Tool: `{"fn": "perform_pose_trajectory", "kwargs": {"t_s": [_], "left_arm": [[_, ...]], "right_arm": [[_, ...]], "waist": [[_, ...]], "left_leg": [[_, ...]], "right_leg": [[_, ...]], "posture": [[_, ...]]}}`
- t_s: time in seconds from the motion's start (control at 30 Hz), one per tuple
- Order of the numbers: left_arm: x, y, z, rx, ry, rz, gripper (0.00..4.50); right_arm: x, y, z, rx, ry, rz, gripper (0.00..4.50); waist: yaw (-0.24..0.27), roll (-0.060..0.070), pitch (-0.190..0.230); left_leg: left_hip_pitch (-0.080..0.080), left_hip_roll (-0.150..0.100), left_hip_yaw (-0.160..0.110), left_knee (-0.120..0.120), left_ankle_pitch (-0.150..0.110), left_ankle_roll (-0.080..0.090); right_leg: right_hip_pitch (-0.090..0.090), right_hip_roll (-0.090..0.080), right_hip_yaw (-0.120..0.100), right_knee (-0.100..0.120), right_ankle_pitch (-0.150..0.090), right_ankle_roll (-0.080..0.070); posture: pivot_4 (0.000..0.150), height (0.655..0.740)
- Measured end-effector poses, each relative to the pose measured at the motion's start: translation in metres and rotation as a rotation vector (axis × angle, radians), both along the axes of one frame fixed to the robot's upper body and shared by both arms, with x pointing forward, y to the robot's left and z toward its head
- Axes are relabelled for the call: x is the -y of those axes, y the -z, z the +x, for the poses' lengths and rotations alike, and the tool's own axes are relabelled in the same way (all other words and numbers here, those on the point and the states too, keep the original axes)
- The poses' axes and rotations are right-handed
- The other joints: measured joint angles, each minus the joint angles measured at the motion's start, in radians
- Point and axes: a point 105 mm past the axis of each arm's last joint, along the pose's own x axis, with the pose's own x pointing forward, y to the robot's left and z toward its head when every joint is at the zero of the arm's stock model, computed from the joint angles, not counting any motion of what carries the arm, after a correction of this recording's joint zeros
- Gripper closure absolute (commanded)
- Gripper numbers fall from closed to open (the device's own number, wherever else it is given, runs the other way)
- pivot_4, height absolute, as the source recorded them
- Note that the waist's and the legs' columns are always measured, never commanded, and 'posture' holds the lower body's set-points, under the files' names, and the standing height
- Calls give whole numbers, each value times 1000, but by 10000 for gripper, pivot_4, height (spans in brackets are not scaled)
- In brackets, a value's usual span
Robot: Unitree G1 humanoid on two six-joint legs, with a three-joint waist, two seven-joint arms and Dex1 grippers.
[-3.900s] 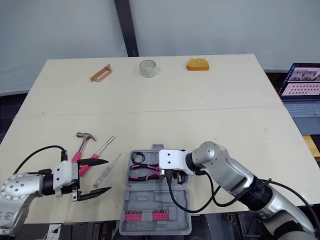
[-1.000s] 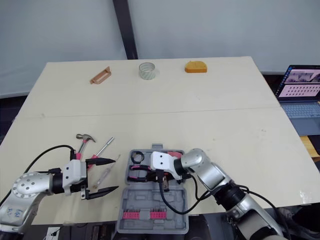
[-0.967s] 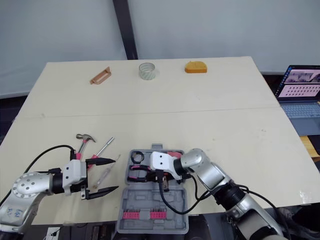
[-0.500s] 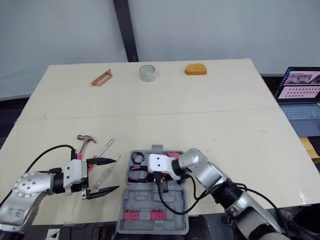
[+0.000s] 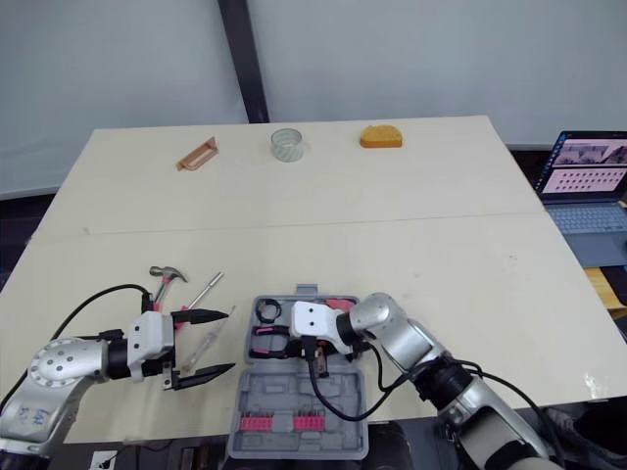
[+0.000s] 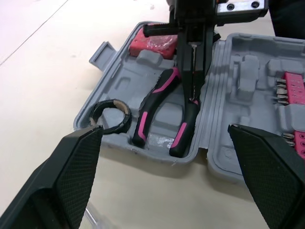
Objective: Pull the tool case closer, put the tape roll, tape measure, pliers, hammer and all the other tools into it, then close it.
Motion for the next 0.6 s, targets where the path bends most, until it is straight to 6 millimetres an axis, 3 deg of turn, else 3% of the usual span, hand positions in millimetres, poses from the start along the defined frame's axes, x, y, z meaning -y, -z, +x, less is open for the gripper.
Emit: {"fn": "perform_pose_trajectory", "kwargs": {"t_s": [0.1,0.23,0.33,0.43,0.6], "left_arm": [[-3,0,2,-40,-41,-26,0],[-18,-12,7,-50,-141,-75,0],[-40,-20,5,-45,-246,-83,0],[-70,-19,0,-63,-376,-72,0],[-118,-20,-8,-59,-563,-54,0]], "right_arm": [[16,-14,9,-76,101,68,35399],[49,-51,17,-108,208,180,15055],[93,-70,19,-120,328,211,594],[137,-70,16,-139,461,190,594],[191,-62,15,-130,653,164,594]], "waist": [[2,1,4],[1,1,7],[2,0,7],[2,0,8],[0,-1,9]], "left_leg": [[-4,0,0,1,0,0],[-5,0,-1,1,0,0],[-6,0,0,1,-2,1],[-6,0,0,1,-2,1],[-5,1,2,1,-3,1]], "right_leg": [[-2,0,0,0,0,0],[-4,0,-1,-1,0,0],[-4,0,-1,-2,0,0],[-4,0,-1,-3,0,0],[-4,0,-1,-3,0,0]], "posture": [[1500,7400],[1500,7400],[1500,7400],[1500,7400],[1500,7400]]}}
